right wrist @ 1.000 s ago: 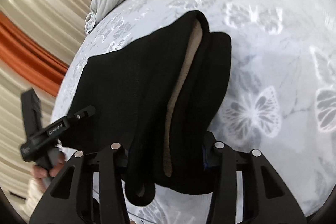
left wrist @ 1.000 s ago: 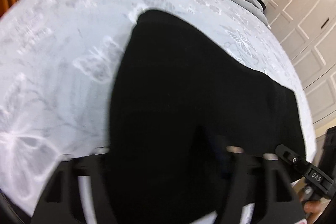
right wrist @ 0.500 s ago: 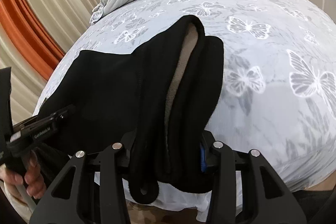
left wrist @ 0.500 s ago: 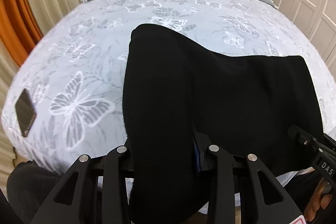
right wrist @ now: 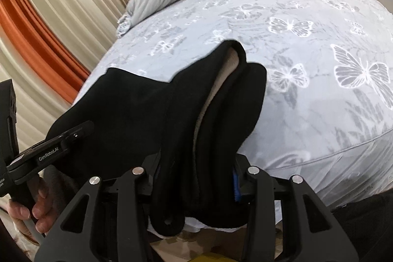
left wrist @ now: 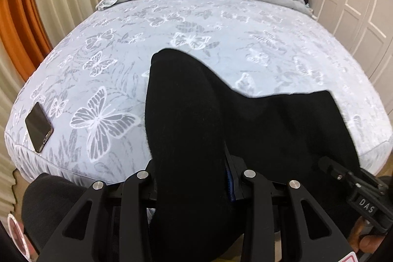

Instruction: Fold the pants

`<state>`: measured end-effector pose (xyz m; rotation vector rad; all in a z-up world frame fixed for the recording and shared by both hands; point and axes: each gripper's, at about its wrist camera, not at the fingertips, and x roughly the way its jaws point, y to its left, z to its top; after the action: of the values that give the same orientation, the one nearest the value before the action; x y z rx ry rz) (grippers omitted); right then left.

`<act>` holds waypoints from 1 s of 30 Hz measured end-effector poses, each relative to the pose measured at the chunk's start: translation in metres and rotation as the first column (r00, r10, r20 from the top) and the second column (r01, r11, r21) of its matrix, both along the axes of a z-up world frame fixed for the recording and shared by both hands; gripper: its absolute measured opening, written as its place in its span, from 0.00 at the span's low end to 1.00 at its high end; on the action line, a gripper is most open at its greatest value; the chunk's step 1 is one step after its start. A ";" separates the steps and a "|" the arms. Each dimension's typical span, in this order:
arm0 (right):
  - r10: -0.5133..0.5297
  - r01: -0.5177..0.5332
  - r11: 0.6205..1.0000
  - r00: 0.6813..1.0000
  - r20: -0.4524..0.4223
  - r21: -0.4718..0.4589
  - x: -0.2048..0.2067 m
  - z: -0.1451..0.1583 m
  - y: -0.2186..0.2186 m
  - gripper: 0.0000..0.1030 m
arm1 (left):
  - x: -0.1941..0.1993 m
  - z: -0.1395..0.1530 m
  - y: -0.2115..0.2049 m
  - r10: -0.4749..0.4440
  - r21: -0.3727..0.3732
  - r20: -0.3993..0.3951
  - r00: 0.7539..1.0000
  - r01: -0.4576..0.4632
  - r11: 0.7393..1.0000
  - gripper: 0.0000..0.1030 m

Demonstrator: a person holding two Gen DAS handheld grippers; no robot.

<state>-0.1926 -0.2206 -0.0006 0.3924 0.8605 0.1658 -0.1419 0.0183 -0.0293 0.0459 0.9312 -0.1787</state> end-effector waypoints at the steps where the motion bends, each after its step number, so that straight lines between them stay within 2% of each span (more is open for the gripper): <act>1: 0.008 -0.008 1.000 1.000 0.011 -0.001 -0.002 0.006 0.002 0.38 | -0.003 0.005 -0.001 -0.008 -0.002 0.007 1.000 0.008 1.000 0.31; 7: 0.039 -0.038 0.999 0.990 0.137 -0.010 -0.016 0.067 0.011 0.38 | -0.025 0.056 -0.005 -0.054 -0.022 0.109 0.993 0.057 0.998 0.31; 10: 0.040 -0.037 0.999 0.975 0.218 -0.018 -0.017 0.100 0.008 0.38 | -0.031 0.090 -0.004 -0.065 -0.038 0.179 0.982 0.073 0.997 0.31; 16: 0.050 -0.036 0.998 0.921 0.387 -0.042 -0.010 0.167 0.003 0.38 | -0.029 0.162 -0.001 -0.059 -0.073 0.340 0.939 0.089 0.993 0.31; 24: 0.089 -0.045 0.995 0.813 0.575 -0.090 0.032 0.249 -0.008 0.38 | 0.001 0.243 -0.010 -0.040 -0.076 0.543 0.839 0.097 0.992 0.32; 26: 0.097 -0.046 0.994 0.773 0.626 -0.098 0.051 0.270 -0.013 0.38 | 0.014 0.264 -0.012 -0.029 -0.073 0.599 0.800 0.090 0.993 0.32; 30: 0.100 -0.065 0.995 0.721 0.686 -0.077 0.090 0.297 -0.025 0.38 | 0.046 0.293 -0.012 0.005 -0.098 0.684 0.730 0.085 0.992 0.32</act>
<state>-0.1030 -0.2457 0.2968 0.2139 0.1311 0.3496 -0.0955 0.0068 0.2640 0.0148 0.1681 -0.2372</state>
